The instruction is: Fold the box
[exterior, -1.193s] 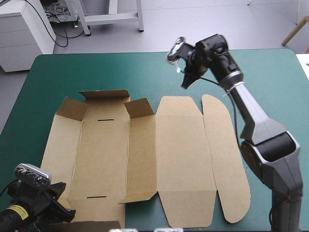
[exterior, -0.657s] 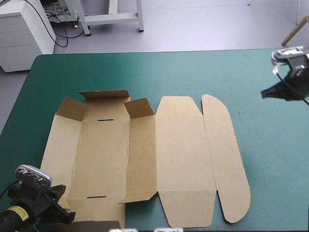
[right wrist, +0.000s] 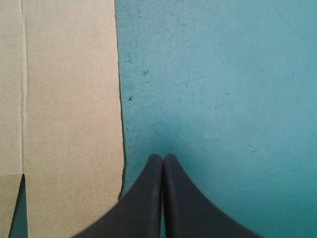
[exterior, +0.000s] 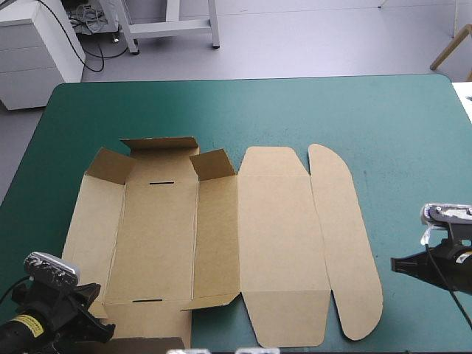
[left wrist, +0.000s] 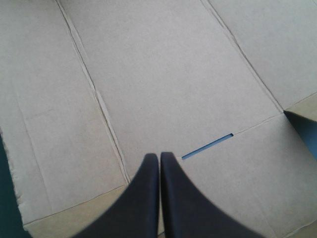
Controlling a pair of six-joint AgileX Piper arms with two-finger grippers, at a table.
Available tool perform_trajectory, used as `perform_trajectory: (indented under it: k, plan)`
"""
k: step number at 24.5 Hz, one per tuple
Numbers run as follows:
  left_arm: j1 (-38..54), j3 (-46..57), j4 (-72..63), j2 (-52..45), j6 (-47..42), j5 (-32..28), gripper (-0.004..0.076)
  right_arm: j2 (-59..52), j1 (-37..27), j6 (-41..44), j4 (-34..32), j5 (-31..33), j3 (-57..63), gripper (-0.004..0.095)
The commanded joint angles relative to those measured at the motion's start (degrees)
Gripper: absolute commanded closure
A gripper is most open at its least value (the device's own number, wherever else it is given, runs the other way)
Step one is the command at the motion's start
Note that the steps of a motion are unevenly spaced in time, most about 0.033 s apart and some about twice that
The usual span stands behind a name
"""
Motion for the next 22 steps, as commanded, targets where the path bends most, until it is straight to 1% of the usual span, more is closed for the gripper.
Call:
perform_trajectory:
  k: [1, 4, 9, 14, 17, 18, 19, 20, 21, 22]
  plan:
    - [-0.24, -1.84, -1.19, 0.63, -1.75, -3.83, 0.0734, -3.14, -0.3, 0.5, 0.77, -3.54, 2.08, 0.0927]
    - [-0.24, -1.84, -1.59, 0.63, -1.63, -3.97, 0.0734, -5.37, -0.3, 0.5, 2.82, -5.22, 5.04, 0.0927]
    - [-0.24, -2.21, -1.54, 2.14, -1.86, -4.14, 0.0734, -7.92, -0.3, -0.25, 9.08, -8.69, 9.64, 0.0927]
    - [-0.24, -5.6, -1.75, 7.57, -1.86, -4.19, 0.0734, -8.0, -0.3, -2.7, 9.64, -9.79, 11.72, 0.0927]
    - [-0.24, -10.19, -1.55, 13.9, -1.63, -4.56, 0.0734, -8.0, -0.3, -4.04, 9.64, -10.77, 12.08, 0.0927]
    - [-0.24, -12.67, -2.31, 17.86, -1.63, -4.35, 0.0734, -8.0, -0.3, -4.21, 9.64, -11.46, 12.08, 0.0927]
    - [-0.24, -13.69, -3.45, 19.6, -1.48, -3.98, 0.0734, -8.0, -0.3, -4.21, 9.64, -11.73, 12.08, 0.0927]
    - [-0.24, -16.28, -7.4, 23.96, 0.61, -3.85, 0.0734, -8.0, -0.3, -4.35, 9.64, -12.13, 12.08, 0.0927]
    - [-0.24, -17.21, -8.78, 25.66, 1.17, -4.15, 0.0734, -8.0, -0.3, -4.35, 9.64, -12.4, 12.08, 0.0927]
    - [-0.13, -19.73, -9.86, 29.81, 1.18, -5.46, 0.0734, -8.0, -0.3, -4.42, 9.64, -12.78, 12.08, 0.0927]
